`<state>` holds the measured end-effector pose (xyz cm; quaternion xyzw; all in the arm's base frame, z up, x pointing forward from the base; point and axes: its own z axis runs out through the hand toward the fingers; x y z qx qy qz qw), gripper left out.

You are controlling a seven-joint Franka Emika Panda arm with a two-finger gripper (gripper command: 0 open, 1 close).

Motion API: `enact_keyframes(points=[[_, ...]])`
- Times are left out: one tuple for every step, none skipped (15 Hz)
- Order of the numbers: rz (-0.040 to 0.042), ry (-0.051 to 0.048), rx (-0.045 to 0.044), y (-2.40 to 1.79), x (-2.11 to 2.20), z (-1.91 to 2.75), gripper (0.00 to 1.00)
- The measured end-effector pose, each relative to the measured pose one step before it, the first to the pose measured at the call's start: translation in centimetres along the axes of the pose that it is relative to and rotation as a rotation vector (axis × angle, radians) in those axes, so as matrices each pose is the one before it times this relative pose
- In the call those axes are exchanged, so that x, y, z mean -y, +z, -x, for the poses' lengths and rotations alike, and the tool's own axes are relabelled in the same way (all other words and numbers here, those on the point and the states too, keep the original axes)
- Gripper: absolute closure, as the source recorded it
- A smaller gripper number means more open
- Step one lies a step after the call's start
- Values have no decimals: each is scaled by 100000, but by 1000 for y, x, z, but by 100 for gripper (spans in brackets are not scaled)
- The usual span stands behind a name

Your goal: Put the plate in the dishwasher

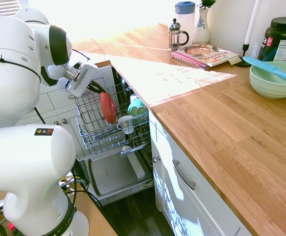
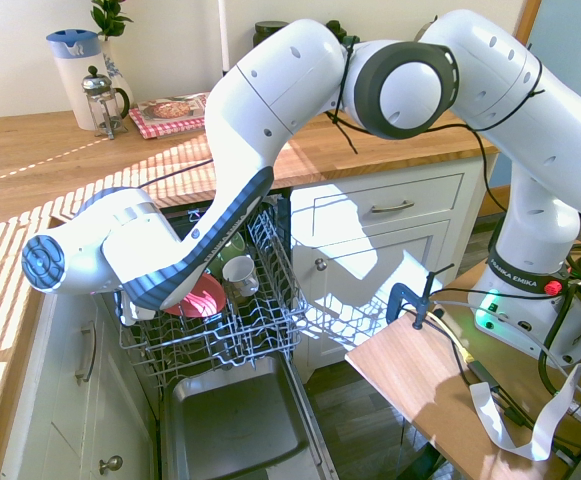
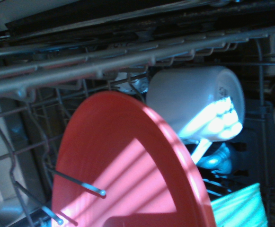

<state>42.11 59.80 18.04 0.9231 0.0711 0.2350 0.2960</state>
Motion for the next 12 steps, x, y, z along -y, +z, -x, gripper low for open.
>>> enact_keyframes(points=[[-2205,-745,5390,171,-448,-1075,0],[-2441,-965,5001,197,-554,-1159,0],[-3291,-1124,5462,-53,-543,-1073,0],[-3809,-1239,5727,-465,-443,-706,0],[-4470,-1410,5694,-865,-352,-481,0],[-4604,-1383,5860,-1220,-301,-257,0],[-4044,-1156,5092,-1125,-394,-223,0],[-3822,-509,4804,-1134,-578,-224,0],[-4194,-291,4602,-1400,-1036,-470,0],[-4919,258,4057,-2008,-1766,-750,0],[-4844,803,3030,-2743,-2425,-797,0],[-5405,1255,2503,-3685,-3381,-947,0]])
